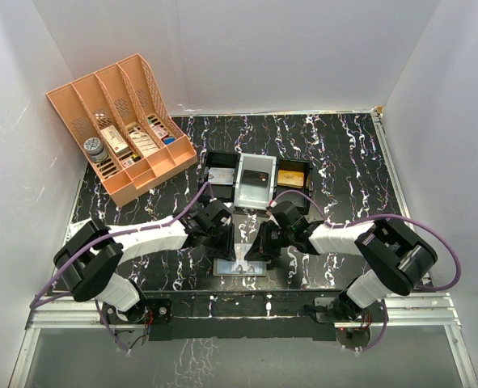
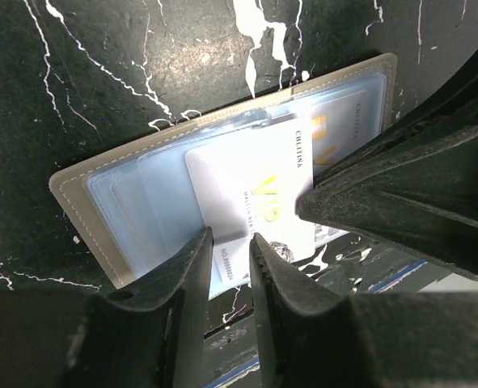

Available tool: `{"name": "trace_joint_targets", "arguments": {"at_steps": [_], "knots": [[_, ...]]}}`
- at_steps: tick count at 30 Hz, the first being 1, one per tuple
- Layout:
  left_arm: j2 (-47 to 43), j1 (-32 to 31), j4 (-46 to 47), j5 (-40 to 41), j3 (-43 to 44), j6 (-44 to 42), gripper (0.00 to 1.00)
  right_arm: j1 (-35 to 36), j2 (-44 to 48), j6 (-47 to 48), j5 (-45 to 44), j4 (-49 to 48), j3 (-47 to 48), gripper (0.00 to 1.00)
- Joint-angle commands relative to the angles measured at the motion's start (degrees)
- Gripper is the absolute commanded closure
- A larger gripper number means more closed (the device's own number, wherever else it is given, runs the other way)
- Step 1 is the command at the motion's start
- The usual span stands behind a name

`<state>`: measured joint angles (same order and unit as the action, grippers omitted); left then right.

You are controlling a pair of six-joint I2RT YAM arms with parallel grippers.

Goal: Take the credit cards out of the card holder

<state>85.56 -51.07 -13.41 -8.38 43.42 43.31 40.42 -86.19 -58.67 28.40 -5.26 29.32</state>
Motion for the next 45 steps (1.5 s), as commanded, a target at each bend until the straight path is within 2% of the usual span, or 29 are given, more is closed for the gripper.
{"name": "trace_joint_targets", "arguments": {"at_steps": [1, 12, 17, 25, 35, 40, 45], "knots": [[-0.8, -0.08, -6.95, 3.77, -2.18, -0.68, 0.75, -0.28, 1.92, -1.06, -0.34, -3.2, -0.82, 0.97], [-0.1, -0.03, -6.47, 4.05, -2.06, -0.95, 0.79, -0.3, 1.79, -5.8, 1.08, -12.11, -4.21, 0.95], [-0.46, 0.0, -4.14, 2.24, -2.66, -0.82, 0.83, -0.26, 1.55, -6.77, 1.02, -14.89, -5.04, 0.87], [0.75, -0.04, -4.14, 3.43, -1.64, -0.85, 0.85, -0.3, -1.72, -6.68, 1.98, -20.97, -4.67, 0.8], [-0.11, -0.07, -4.22, 4.5, -2.29, -0.02, 0.86, -0.26, -1.53, -5.36, 1.94, -19.27, -4.66, 0.86], [-0.35, -0.05, -2.54, 3.91, -3.27, 0.99, 0.86, 0.01, -3.15, -6.22, 3.53, -20.29, -3.03, 0.84], [-0.05, -0.07, -2.72, 3.91, -2.85, 1.36, 0.86, 0.41, -0.86, -6.15, 0.27, -18.03, -5.68, 0.84]]}}
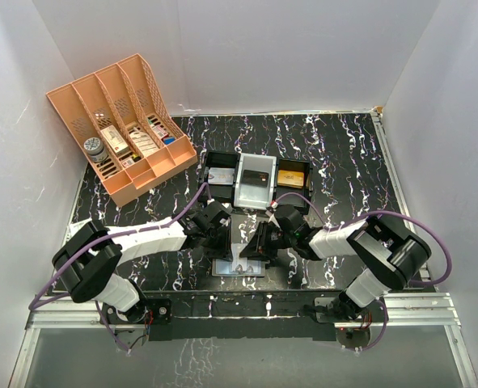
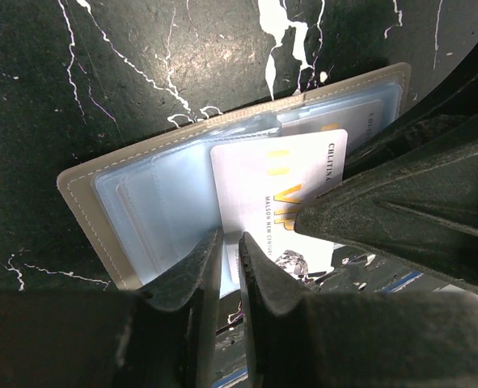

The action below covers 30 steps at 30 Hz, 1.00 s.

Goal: Take the credit cards out of the card holder

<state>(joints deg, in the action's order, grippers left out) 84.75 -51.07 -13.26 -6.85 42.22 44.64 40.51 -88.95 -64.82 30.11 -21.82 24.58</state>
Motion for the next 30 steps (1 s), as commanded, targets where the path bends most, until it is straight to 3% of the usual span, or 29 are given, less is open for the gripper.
{"name": "trace_joint_targets", "arguments": {"at_steps": [1, 7, 9, 11, 16, 21, 30], "knots": [[0.61, 0.0, -2.63, 2.37, -1.79, 0.27, 0.86, 0.33, 2.24, -0.02, -1.76, -1.13, -1.09, 0.84], [0.19, 0.0, -1.15, 1.76, -3.03, -0.02, 0.86, 0.8, 2.07, -2.0, -2.68, -3.39, -1.87, 0.91], [-0.01, -0.05, -0.26, 1.02, -3.7, -0.56, 0.86, 1.98, 1.39, -5.79, -2.74, -10.4, -3.67, 0.89], [-0.48, -0.08, 0.6, 0.89, -4.56, -0.27, 0.86, 2.27, 0.11, -7.29, -2.69, -11.55, -3.57, 0.83], [-0.93, 0.0, -0.56, 1.66, -4.93, -0.09, 0.86, 2.51, -0.43, -5.24, -3.75, -7.93, -3.06, 0.84], [-1.42, 0.0, -1.61, 1.85, -5.24, 0.36, 0.86, 2.44, 3.25, -2.99, -5.34, -2.55, -3.91, 1.0], [-1.64, -0.02, -6.82, 7.83, -6.11, 1.16, 0.9, 1.78, 6.11, 1.36, -6.18, 7.91, -0.1, 1.0]]}}
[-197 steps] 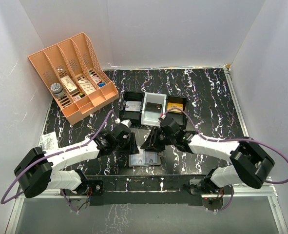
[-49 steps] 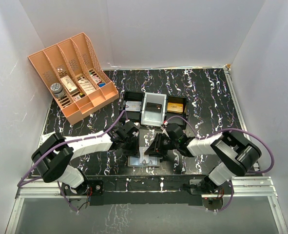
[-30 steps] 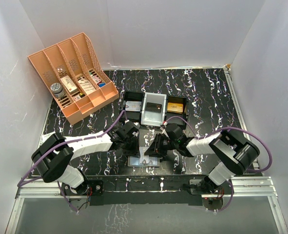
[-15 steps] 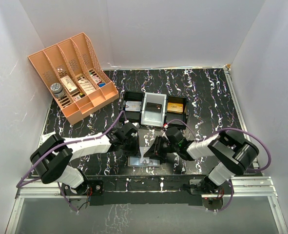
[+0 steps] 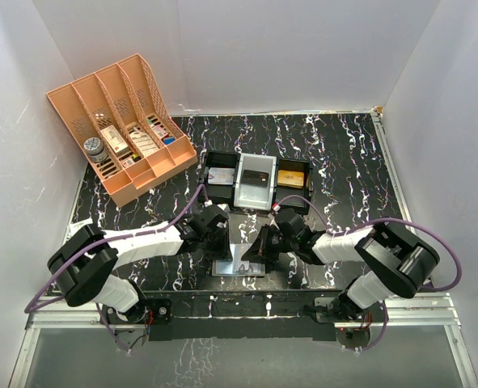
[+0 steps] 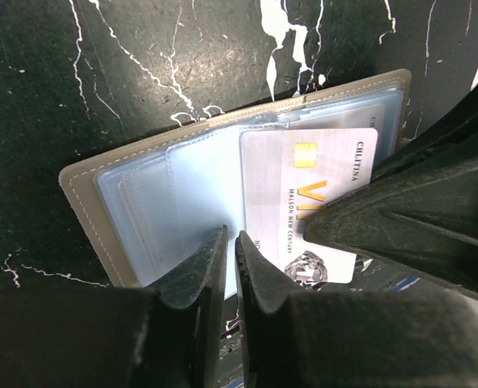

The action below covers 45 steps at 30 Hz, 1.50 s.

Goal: Take the credit cards out of the card holder

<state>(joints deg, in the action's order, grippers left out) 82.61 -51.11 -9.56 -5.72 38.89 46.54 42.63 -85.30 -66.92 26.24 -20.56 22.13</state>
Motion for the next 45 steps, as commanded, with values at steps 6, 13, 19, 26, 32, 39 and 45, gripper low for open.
{"name": "trace_joint_targets", "arguments": {"at_steps": [6, 13, 19, 26, 32, 39, 45], "knots": [[-2.78, -0.02, -11.46, 10.89, -4.38, -1.08, 0.91, -0.42, 6.77, 1.6, -1.64, 5.74, 0.86, 1.0], [-6.47, 0.03, -15.05, 15.35, -3.76, 0.68, 0.96, -0.45, 12.01, 1.88, -6.47, 11.49, 1.22, 1.0], [-11.42, 0.04, -15.57, 14.8, -0.27, 0.56, 0.81, -0.47, 10.61, 3.26, -4.49, 10.67, 2.91, 1.0], [-10.94, -0.02, -9.78, 6.63, 4.34, -1.26, 0.62, -0.5, 8.01, 3.47, -2.32, 9.38, 4.67, 1.0], [-4.56, 0.01, -2.34, -1.25, 3.57, 2.9, 0.65, -0.46, 9.09, 4.9, -3.71, 13.06, 4.57, 1.0], [-6.13, 0.05, -9.38, 5.89, -2.02, 6.26, 0.69, -0.73, 8.71, 2.59, -1.08, 8.08, 1.24, 1.0], [-12.28, 0.07, -11.23, 7.77, -3.22, 5.53, 0.63, -0.71, 9.09, 5.2, -0.9, 10.25, 3.37, 1.0]]}}
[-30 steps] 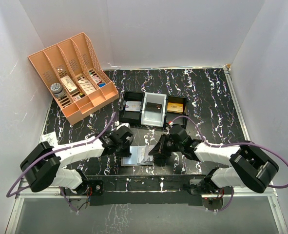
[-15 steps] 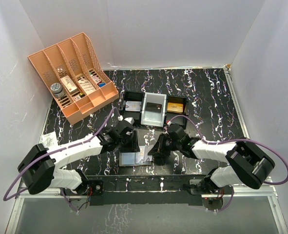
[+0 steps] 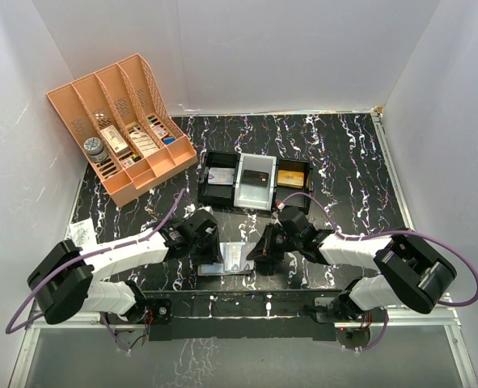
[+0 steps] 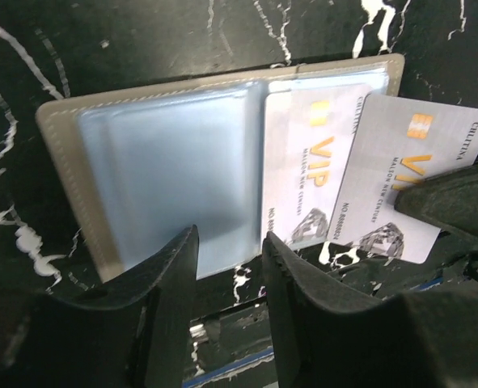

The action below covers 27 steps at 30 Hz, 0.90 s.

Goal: Take the credit cards out of the card holder

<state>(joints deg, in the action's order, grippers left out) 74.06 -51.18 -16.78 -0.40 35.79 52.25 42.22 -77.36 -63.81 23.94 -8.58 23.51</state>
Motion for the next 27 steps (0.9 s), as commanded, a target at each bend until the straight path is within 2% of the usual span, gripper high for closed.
{"name": "trace_joint_targets", "arguments": {"at_steps": [1, 5, 10, 13, 17, 21, 25, 27], "knots": [[-3.7, 0.18, -5.45, 3.14, 1.09, -0.71, 0.62, -0.29, 1.28, 3.48, 1.57, -1.11, 2.7, 1.0], [-2.67, 0.25, -6.97, 3.55, 4.07, -2.16, 0.59, -0.32, 3.54, 6.47, -1.32, 0.83, 5.04, 1.0], [-2.77, 2.37, -2.11, -2.06, 4.77, -2.95, 0.47, -0.34, 4.69, 11.16, 0.9, -0.72, 6.93, 1.0], [-3.76, 6.59, 4.52, -11.33, 1.98, -1.49, 0.45, -0.16, 2.82, 11.14, 5.03, -3.35, 7.14, 1.0], [-5.73, 8.29, 15.71, -16.68, -3.3, 6.21, 0.45, 0.19, -0.57, 9.47, 5.79, -6.5, 5.41, 1.0], [-7.13, 8.33, 20.82, -17.67, -8.43, 11.85, 0.45, 0.38, -5.03, 7.04, 7.31, -11.45, 3.75, 1.0], [-6.26, 8.37, 23.04, -18.2, -10.84, 13.35, 0.45, 0.56, -8.32, 6.56, 6.98, -10.79, 3.85, 1.0], [-5.2, 8.39, 27.18, -19.16, -12.64, 15.09, 0.45, 0.52, -9.2, 4.51, 6.22, -11.63, 2.92, 0.98]]}}
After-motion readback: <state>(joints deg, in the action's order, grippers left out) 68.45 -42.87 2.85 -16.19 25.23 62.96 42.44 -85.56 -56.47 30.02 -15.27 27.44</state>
